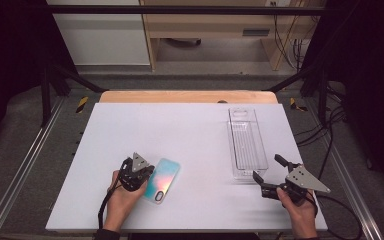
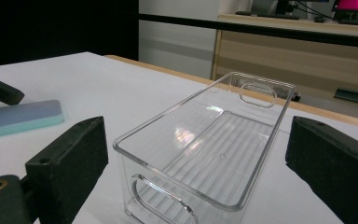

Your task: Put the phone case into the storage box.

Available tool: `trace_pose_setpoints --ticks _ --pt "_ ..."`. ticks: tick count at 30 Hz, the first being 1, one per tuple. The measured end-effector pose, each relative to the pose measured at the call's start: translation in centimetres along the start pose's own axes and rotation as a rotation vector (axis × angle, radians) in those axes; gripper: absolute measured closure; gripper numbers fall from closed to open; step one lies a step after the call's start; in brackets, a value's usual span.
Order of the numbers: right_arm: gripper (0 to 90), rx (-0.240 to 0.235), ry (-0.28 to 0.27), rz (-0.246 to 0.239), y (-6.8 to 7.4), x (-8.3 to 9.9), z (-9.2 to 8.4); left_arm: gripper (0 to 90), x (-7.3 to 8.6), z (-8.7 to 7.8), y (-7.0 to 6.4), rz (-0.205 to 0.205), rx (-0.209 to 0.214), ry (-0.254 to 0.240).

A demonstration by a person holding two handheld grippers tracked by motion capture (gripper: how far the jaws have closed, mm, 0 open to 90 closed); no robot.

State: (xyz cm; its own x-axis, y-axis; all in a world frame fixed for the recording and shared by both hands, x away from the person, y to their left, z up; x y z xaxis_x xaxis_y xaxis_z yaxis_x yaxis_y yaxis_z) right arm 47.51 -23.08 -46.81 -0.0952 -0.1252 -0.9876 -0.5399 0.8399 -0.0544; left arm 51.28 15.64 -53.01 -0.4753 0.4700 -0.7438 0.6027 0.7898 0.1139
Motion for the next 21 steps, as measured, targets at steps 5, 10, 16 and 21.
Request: trace_pose_setpoints --ticks 5,10,16,21 --pt "5.8 -0.001 -0.012 -0.007 0.05 -0.28 -0.05 90.0 0.27 0.17 -0.01 0.008 -0.01 0.008" --pt "5.7 0.002 -0.019 -0.004 -0.1 -0.38 -0.26 90.0 0.26 0.27 0.04 -0.003 -0.004 0.005" --pt "5.7 0.004 -0.012 -0.009 -0.07 -0.26 -0.2 90.0 0.3 0.28 0.11 -0.001 0.0 0.01" --pt "5.7 0.003 -0.007 -0.017 0.05 -0.17 -0.11 90.0 0.23 0.37 0.13 -0.009 0.009 0.004"
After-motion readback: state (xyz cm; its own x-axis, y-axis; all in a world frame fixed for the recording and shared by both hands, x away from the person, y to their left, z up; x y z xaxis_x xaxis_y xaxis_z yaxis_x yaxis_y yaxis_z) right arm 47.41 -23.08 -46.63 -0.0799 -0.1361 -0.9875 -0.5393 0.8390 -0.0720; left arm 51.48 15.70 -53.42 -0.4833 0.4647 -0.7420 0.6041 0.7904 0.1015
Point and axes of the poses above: each handheld gripper's, and its own axes: z roughly forward along the jaws, x roughly out of its underside, y roughly to its left, the point moved 8 cm from there along z, roughly forward along the jaws, and after that the axes turned 1 degree about z, right-handed, at the moved point
